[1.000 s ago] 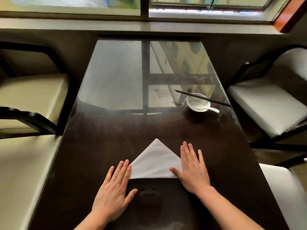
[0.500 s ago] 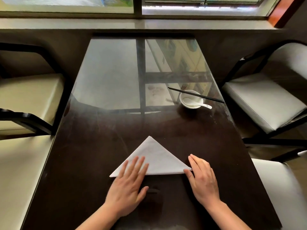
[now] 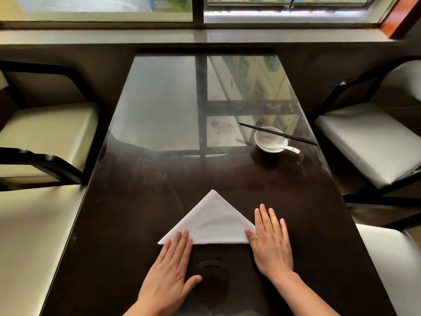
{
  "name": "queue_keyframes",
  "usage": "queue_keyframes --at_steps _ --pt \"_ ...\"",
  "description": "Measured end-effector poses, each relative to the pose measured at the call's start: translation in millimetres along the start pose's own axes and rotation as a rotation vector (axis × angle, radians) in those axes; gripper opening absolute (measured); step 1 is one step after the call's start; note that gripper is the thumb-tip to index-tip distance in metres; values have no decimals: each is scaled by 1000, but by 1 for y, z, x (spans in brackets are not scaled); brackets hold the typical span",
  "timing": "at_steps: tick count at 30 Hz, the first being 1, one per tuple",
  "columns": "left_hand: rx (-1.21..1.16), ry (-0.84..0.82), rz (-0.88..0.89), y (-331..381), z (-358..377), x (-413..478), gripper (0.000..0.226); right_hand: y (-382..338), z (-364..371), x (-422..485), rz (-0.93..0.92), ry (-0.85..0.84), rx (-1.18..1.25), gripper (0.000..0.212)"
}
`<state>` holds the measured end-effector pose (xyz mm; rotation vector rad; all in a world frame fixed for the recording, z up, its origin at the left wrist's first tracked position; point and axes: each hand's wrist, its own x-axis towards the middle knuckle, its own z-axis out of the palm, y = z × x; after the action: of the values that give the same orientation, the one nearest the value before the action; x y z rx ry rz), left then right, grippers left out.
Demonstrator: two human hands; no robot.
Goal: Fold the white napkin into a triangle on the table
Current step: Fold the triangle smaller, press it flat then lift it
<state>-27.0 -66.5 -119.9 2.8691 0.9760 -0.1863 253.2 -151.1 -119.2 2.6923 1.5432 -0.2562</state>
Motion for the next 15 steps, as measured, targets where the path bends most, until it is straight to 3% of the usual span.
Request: queue_keyframes --at_steps 8,15 --pt "-60 24 -216 -17 -9 -34 83 -1 2 2 4 -29 6 82" --pt "-42 22 -189 -10 -22 9 81 -1 3 2 10 -35 -11 83"
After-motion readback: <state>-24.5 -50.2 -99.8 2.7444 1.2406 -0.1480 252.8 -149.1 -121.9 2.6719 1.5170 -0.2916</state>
